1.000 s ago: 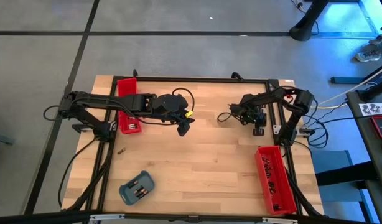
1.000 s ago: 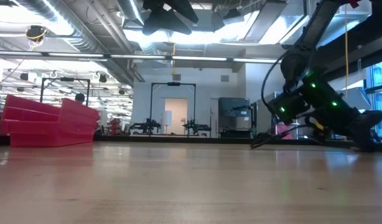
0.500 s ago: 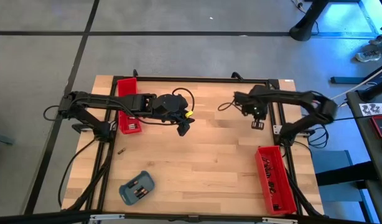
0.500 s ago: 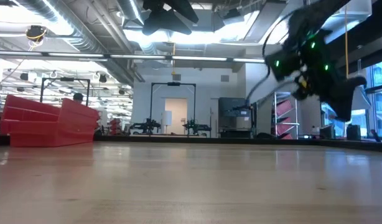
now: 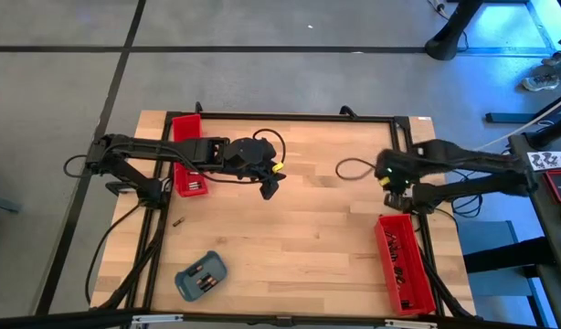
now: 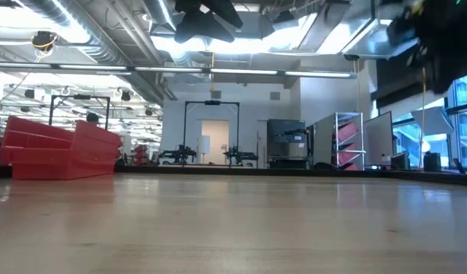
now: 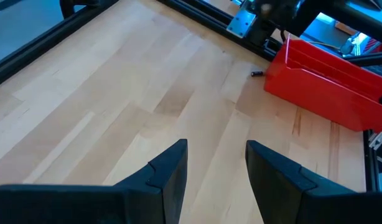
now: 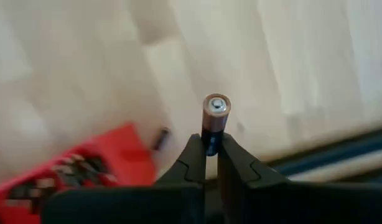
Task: Sort batteries
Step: Put the small black battery into the bottom red bin
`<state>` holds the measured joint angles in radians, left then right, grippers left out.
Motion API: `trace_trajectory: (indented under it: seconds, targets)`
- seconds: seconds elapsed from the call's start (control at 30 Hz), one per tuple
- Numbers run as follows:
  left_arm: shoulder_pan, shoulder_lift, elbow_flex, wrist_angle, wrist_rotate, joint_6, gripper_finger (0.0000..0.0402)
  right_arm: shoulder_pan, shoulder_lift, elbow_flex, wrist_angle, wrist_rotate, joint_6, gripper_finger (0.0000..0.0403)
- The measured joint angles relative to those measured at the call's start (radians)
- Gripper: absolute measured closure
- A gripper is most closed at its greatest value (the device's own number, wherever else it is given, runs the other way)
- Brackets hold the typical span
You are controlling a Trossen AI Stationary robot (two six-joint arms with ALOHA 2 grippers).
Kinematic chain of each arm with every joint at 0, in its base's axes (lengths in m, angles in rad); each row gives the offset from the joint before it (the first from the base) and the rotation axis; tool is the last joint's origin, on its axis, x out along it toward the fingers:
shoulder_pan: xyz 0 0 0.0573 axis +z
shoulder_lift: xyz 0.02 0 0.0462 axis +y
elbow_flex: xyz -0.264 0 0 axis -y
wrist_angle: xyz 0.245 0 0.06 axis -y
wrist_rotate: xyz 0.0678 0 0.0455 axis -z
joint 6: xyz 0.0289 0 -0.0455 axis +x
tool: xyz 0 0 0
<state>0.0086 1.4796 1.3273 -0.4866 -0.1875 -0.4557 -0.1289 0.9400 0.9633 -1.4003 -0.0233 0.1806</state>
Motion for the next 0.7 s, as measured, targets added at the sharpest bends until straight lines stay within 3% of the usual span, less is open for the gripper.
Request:
trace_trajectory:
  seconds: [0.2,0.4,0.7]
  targets:
    - [0.0,0.0,0.0,0.0,0.0,0.002,0.0249,0.302,-0.005,0.102,-0.003,-0.06,0.295,0.0388]
    - [0.001,0.0,0.0,0.005,-0.006,0.003,0.0249,0.639,0.041,0.107,0.034,-0.102,0.588,0.0388]
    - [0.002,0.0,0.0,0.005,-0.027,0.003,0.0249,1.115,0.186,0.097,0.12,0.008,1.015,0.0388]
